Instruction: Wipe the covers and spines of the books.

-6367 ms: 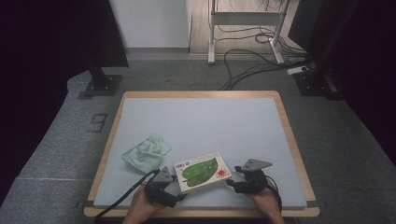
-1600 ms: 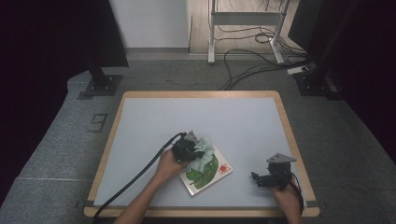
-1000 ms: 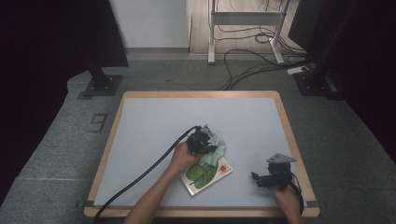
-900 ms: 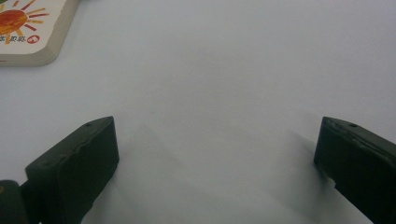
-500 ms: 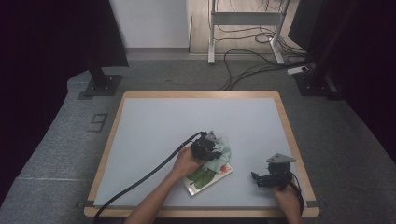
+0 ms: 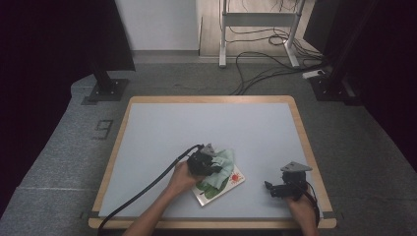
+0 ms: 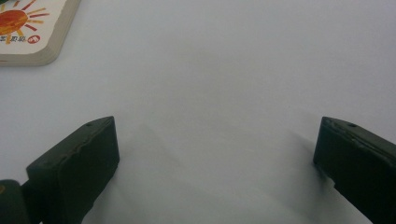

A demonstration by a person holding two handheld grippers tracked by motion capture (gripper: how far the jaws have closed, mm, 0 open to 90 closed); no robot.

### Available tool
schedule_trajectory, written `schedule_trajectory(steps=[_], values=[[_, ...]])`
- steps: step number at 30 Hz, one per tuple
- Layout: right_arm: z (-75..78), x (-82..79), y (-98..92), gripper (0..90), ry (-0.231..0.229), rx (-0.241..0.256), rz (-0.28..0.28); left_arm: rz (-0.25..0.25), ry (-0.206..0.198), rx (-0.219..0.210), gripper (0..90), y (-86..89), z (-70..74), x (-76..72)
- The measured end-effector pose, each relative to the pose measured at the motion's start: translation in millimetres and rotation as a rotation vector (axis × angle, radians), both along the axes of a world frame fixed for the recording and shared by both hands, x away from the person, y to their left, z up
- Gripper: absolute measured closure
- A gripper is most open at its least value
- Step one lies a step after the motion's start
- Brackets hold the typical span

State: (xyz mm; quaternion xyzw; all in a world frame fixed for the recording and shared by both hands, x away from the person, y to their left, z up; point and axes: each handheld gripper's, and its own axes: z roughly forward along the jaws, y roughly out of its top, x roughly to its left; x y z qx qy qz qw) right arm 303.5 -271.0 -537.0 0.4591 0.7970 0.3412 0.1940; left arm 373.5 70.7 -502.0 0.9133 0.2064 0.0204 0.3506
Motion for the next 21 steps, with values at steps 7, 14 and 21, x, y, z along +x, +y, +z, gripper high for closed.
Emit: schedule_trajectory(steps=[7, 14, 21], values=[[0.0, 0.0, 0.0, 0.0, 0.0, 0.0, 0.0, 0.017, -0.003, -0.002, 79.6, 27.5, 0.9, -16.6], [0.0, -0.1, 0.1, 0.0, -0.001, 0.0, 0.0, 0.043, 0.009, -0.026, 79.5, 54.4, 0.2, -30.4], [0.0, -0.1, 0.1, 0.0, -0.001, -0.001, 0.0, 0.065, 0.004, -0.024, 79.5, 73.0, 1.0, -44.9]])
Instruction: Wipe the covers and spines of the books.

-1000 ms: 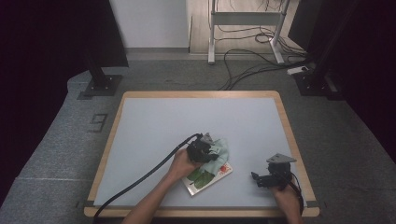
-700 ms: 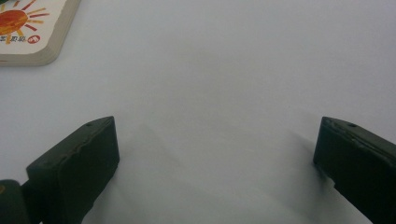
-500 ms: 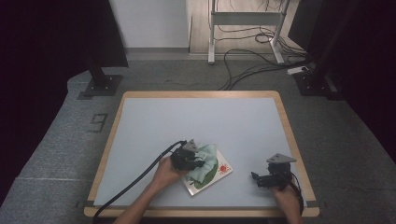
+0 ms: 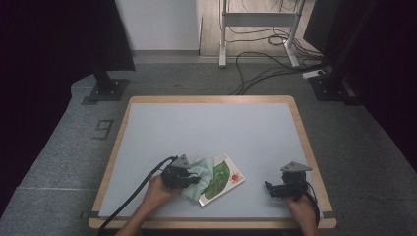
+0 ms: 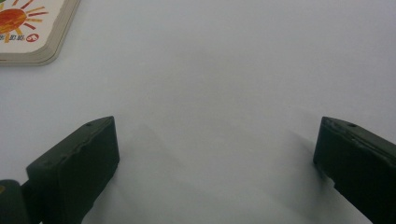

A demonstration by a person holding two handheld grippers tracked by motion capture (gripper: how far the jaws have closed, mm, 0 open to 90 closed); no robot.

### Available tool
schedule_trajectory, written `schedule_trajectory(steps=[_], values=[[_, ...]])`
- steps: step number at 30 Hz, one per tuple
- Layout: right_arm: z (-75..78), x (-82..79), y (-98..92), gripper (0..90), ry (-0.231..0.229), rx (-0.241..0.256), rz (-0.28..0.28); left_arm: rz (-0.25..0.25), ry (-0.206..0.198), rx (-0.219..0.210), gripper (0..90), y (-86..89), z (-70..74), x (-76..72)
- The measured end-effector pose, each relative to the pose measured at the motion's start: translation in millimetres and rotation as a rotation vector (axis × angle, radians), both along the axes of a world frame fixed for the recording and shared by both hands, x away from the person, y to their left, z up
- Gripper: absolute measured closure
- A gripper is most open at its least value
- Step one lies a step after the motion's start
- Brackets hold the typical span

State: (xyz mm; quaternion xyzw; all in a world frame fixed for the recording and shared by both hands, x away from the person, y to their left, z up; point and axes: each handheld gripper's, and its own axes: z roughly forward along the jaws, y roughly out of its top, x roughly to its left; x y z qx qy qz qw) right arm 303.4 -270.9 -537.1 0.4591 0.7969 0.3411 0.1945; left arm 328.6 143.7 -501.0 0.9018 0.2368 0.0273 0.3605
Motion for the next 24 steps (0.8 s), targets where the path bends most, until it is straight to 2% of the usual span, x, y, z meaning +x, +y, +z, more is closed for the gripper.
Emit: schedule_trajectory(steps=[5, 7, 14, 17, 24], values=[[0.0, 0.1, 0.0, 0.0, 0.001, 0.001, 0.0, 0.011, -0.013, 0.002, 79.6, 3.4, 0.1, -11.2], [0.0, 0.1, -0.1, 0.0, 0.001, 0.001, 0.0, 0.002, -0.018, 0.006, 79.6, 1.4, 0.4, -19.6], [0.0, 0.1, -0.1, 0.0, 0.001, 0.001, 0.0, -0.037, -0.008, -0.011, 79.5, -11.0, -1.1, -33.7], [0.0, 0.2, -0.1, 0.0, 0.002, 0.001, 0.0, -0.05, -0.009, -0.009, 79.6, -17.3, -1.1, -33.3], [-0.1, 0.2, -0.1, 0.0, 0.002, 0.001, 0.0, -0.089, -0.014, -0.002, 79.6, -45.9, -1.8, -21.9]])
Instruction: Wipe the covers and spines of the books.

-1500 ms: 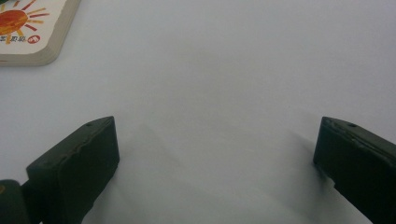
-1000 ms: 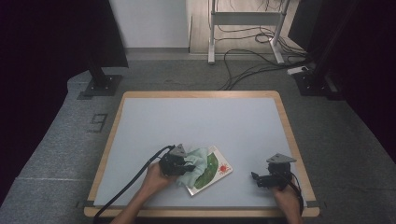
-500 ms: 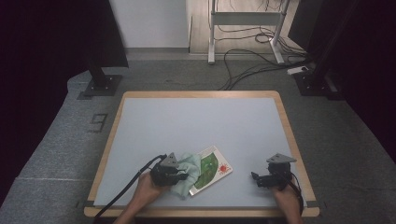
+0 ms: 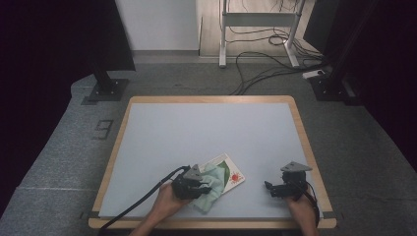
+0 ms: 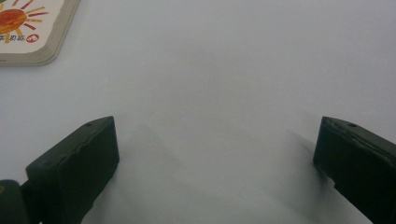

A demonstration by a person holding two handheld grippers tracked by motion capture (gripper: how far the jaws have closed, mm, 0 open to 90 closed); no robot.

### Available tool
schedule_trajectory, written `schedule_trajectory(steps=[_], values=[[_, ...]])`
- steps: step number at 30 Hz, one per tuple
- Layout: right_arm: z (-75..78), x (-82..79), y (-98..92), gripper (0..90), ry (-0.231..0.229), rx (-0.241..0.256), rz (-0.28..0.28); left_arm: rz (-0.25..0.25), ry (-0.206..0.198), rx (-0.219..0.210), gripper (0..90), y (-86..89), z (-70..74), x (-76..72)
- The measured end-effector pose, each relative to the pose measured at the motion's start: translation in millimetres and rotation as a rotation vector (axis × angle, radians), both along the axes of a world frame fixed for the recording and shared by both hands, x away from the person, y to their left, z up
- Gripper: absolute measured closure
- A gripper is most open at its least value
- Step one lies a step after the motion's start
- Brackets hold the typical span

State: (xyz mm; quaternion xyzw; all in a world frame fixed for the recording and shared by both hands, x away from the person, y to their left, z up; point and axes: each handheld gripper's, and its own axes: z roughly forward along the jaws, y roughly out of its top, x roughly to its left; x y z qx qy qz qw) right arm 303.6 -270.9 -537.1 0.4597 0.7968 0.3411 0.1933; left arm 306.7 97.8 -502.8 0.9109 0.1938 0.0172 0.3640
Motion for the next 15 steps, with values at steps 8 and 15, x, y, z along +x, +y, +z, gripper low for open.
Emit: schedule_trajectory(steps=[8, 15], values=[[0.0, 0.0, -0.1, 0.0, -0.001, 0.0, 0.0, -0.002, 0.009, -0.007, 79.6, -26.9, -1.6, 20.4], [0.0, 0.0, -0.1, 0.0, -0.001, 0.0, 0.001, 0.006, 0.008, 0.005, 79.6, -49.3, -1.7, 40.6]])
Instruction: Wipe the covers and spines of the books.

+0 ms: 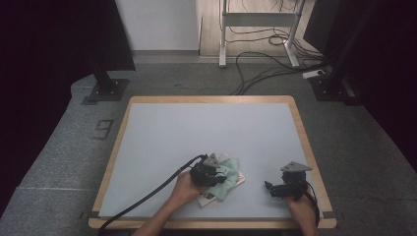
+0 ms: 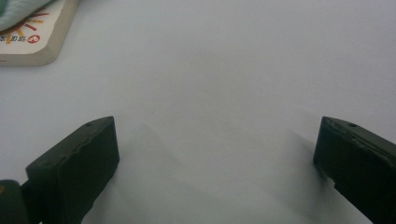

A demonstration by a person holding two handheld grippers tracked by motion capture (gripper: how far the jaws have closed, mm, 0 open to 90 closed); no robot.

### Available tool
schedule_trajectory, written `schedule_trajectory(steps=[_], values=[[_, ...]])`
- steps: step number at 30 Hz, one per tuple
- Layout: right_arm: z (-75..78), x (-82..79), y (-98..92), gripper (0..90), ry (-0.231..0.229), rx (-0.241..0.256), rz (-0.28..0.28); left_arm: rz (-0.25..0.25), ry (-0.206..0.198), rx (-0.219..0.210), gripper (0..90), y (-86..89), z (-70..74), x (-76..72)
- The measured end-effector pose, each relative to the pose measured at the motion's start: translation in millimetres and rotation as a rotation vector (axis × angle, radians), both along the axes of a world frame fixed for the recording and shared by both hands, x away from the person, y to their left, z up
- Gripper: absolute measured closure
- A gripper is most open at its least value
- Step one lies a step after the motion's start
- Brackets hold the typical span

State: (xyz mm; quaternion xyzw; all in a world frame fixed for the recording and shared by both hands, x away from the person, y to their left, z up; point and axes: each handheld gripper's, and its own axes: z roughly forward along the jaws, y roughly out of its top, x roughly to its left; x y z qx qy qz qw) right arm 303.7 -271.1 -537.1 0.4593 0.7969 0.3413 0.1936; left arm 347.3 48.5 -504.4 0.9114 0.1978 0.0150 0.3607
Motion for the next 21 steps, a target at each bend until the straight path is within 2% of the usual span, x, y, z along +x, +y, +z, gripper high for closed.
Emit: schedule_trajectory(steps=[8, 13, 17, 21], values=[[0.0, 0.0, 0.0, 0.0, 0.0, 0.0, 0.0, 0.0, 0.01, 0.014, 79.5, -25.4, 0.3, 17.6], [0.0, 0.0, 0.0, 0.0, 0.0, 0.0, 0.0, -0.003, -0.003, 0.032, 79.5, -40.4, 1.1, 23.5], [0.0, 0.0, -0.1, 0.0, 0.0, 0.0, 0.0, -0.026, -0.007, 0.038, 79.5, -52.2, 1.2, 19.4], [0.0, -0.1, 0.0, 0.0, 0.0, -0.001, 0.0, -0.061, 0.001, 0.022, 79.5, -59.6, -0.3, 9.4]])
